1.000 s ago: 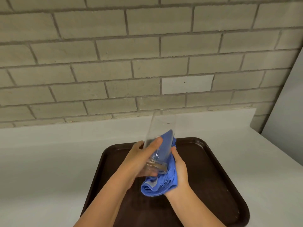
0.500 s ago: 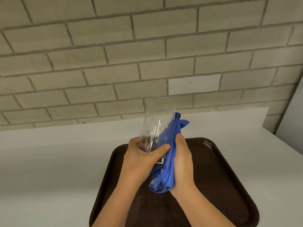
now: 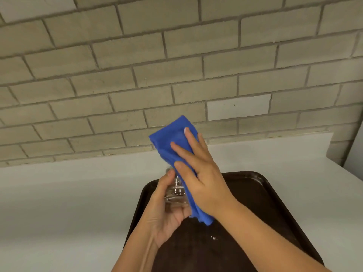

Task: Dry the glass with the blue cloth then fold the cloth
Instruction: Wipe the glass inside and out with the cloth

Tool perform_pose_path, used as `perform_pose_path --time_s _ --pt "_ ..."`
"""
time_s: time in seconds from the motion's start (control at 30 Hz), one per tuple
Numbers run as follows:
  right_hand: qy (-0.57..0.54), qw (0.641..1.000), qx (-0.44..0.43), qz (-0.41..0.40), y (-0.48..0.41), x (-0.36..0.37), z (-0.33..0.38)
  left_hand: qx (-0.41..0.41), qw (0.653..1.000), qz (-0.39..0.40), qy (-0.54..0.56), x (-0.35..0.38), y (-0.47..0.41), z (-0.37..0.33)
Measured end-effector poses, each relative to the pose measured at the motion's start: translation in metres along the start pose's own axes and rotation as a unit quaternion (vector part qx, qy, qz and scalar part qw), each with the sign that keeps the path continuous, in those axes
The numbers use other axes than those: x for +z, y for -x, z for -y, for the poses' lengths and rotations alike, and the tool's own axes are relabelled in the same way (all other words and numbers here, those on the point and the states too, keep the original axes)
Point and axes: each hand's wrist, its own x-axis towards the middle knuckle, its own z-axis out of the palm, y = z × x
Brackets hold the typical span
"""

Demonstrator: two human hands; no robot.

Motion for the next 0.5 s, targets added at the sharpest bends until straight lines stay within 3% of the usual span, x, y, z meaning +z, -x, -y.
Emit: perform_pose_path --time_s 0.17,0.33,0.4,0.5 --pt "-0.132 0.981 0.136 -0.037 -0.026 -0.004 -0.001 -0.037 0.998 -0.030 0.037 -0.001 0.002 0.003" --pt "-0.213 0.951 0.215 -0.064 -0.010 -0.001 -0.002 -0.037 0.998 -0.025 0.041 -0.008 0.002 0.011" --pt "-0.208 0.954 0.206 -0.068 0.005 0.002 0.000 -0.027 0.999 -0.014 0.025 -0.011 -0.001 0.009" --pt "-0.135 0.982 0.121 -0.044 0.034 0.015 0.010 -0.025 1.000 0.001 0.005 -0.013 -0.004 0.006"
